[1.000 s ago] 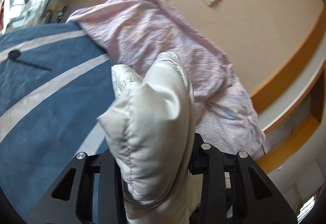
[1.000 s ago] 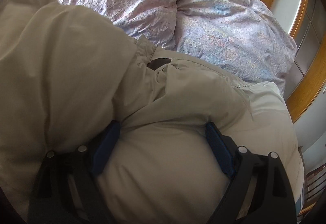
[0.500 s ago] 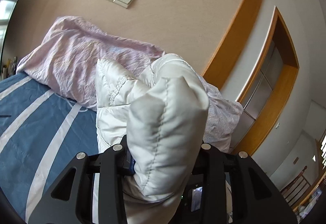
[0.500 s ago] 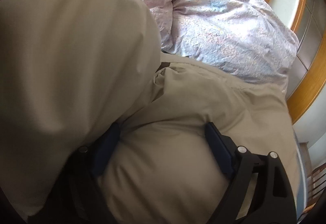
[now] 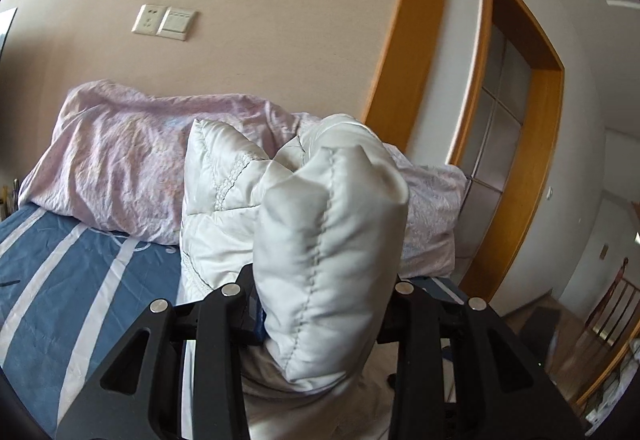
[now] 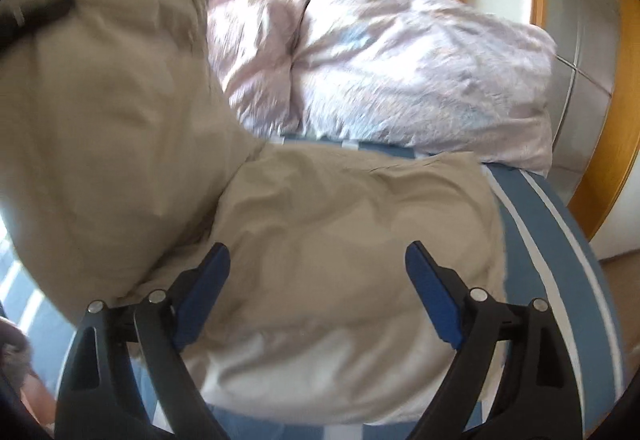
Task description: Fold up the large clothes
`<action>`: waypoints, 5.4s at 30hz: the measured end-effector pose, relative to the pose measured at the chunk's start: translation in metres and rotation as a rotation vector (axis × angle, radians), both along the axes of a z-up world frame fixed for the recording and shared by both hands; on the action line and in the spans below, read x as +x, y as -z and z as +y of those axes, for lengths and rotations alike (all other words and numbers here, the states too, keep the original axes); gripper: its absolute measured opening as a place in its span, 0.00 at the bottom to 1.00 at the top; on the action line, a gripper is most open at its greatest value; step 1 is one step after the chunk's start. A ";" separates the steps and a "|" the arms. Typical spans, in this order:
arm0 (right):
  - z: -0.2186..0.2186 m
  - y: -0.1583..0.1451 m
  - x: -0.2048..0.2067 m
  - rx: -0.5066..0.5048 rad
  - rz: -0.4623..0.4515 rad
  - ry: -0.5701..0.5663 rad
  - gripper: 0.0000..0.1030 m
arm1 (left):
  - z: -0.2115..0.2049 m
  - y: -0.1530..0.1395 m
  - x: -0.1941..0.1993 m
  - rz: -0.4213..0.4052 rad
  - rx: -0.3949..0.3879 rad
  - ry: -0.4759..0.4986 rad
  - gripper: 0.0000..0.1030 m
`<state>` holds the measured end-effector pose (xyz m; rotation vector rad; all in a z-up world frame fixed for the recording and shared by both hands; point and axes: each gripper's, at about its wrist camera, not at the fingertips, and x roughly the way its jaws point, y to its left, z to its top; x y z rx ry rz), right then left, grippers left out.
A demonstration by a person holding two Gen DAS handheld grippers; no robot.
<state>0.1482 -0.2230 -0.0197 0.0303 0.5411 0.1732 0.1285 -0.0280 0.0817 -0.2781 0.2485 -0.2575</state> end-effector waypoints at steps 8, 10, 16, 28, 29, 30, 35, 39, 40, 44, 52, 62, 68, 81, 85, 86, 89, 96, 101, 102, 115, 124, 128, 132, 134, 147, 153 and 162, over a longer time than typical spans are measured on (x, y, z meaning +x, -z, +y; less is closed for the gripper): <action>-0.077 -0.004 -0.010 0.088 -0.001 0.167 0.87 | -0.046 0.002 0.001 -0.012 0.079 0.082 0.35; -0.089 -0.001 -0.010 0.107 0.012 0.195 0.87 | -0.066 0.005 -0.002 -0.018 0.124 0.118 0.35; -0.127 0.004 -0.013 0.175 0.026 0.265 0.87 | -0.130 0.021 -0.007 -0.042 0.269 0.222 0.35; -0.183 -0.042 -0.003 0.424 0.051 0.091 0.87 | -0.210 0.072 -0.001 -0.003 0.473 0.389 0.41; -0.182 -0.046 0.002 0.442 0.069 0.052 0.87 | -0.214 0.075 -0.001 -0.005 0.484 0.395 0.42; -0.181 -0.048 0.006 0.452 0.081 0.028 0.87 | -0.218 0.078 0.000 -0.004 0.493 0.399 0.42; -0.161 -0.061 0.029 0.431 0.136 -0.073 0.87 | -0.230 0.091 0.002 -0.001 0.541 0.422 0.45; -0.139 -0.063 0.050 0.360 0.182 -0.136 0.87 | -0.239 0.100 0.003 0.000 0.587 0.442 0.46; -0.135 -0.061 0.056 0.340 0.197 -0.137 0.87 | -0.241 0.102 0.002 0.000 0.597 0.446 0.46; -0.127 -0.044 0.083 0.316 0.283 -0.119 0.77 | -0.248 0.111 0.000 -0.002 0.630 0.463 0.46; -0.134 -0.014 0.111 0.446 0.395 -0.137 0.23 | -0.249 0.117 0.001 -0.016 0.675 0.466 0.46; -0.133 -0.015 0.108 0.349 0.350 -0.080 0.15 | -0.132 0.029 -0.021 0.019 0.382 0.537 0.61; -0.128 -0.016 0.104 0.280 0.324 -0.058 0.16 | -0.070 0.005 0.052 0.063 0.296 0.319 0.68; -0.127 0.002 0.106 0.163 0.301 0.003 0.17 | -0.097 0.064 0.142 0.327 0.346 0.292 0.67; -0.128 0.010 0.107 0.160 0.302 0.011 0.18 | -0.107 0.073 0.145 0.358 0.407 0.281 0.68; -0.129 0.012 0.107 0.160 0.300 0.012 0.18 | -0.109 0.076 0.145 0.367 0.416 0.277 0.68; -0.133 0.019 0.107 0.177 0.306 0.015 0.19 | -0.114 0.084 0.147 0.374 0.429 0.272 0.69; -0.141 0.031 0.110 0.219 0.306 0.018 0.20 | -0.121 0.099 0.149 0.371 0.420 0.249 0.71; -0.146 0.038 0.113 0.254 0.305 0.012 0.20 | -0.125 0.108 0.149 0.360 0.426 0.235 0.73; -0.147 0.039 0.113 0.260 0.305 0.011 0.20 | -0.127 0.110 0.150 0.358 0.428 0.231 0.73; -0.159 0.027 0.108 0.312 0.306 0.066 0.29 | -0.132 0.116 0.151 0.347 0.455 0.209 0.75; -0.158 0.004 0.137 0.308 0.347 0.133 0.33 | -0.137 0.115 0.149 0.340 0.489 0.194 0.75; -0.152 0.015 0.138 0.238 0.338 0.170 0.24 | -0.139 0.115 0.148 0.334 0.501 0.190 0.75; -0.154 0.028 0.140 0.240 0.351 0.176 0.24 | -0.144 0.115 0.147 0.331 0.520 0.183 0.75; -0.152 0.033 0.141 0.222 0.344 0.174 0.25 | -0.146 0.115 0.148 0.329 0.528 0.178 0.75; -0.158 0.021 0.120 0.203 0.252 0.220 0.29 | -0.162 0.118 0.151 0.322 0.586 0.135 0.77; -0.132 -0.008 0.061 0.179 0.156 0.082 0.31 | -0.165 0.118 0.150 0.319 0.604 0.126 0.77; -0.117 0.034 0.068 0.083 0.237 0.067 0.31 | -0.170 0.120 0.148 0.305 0.651 0.096 0.77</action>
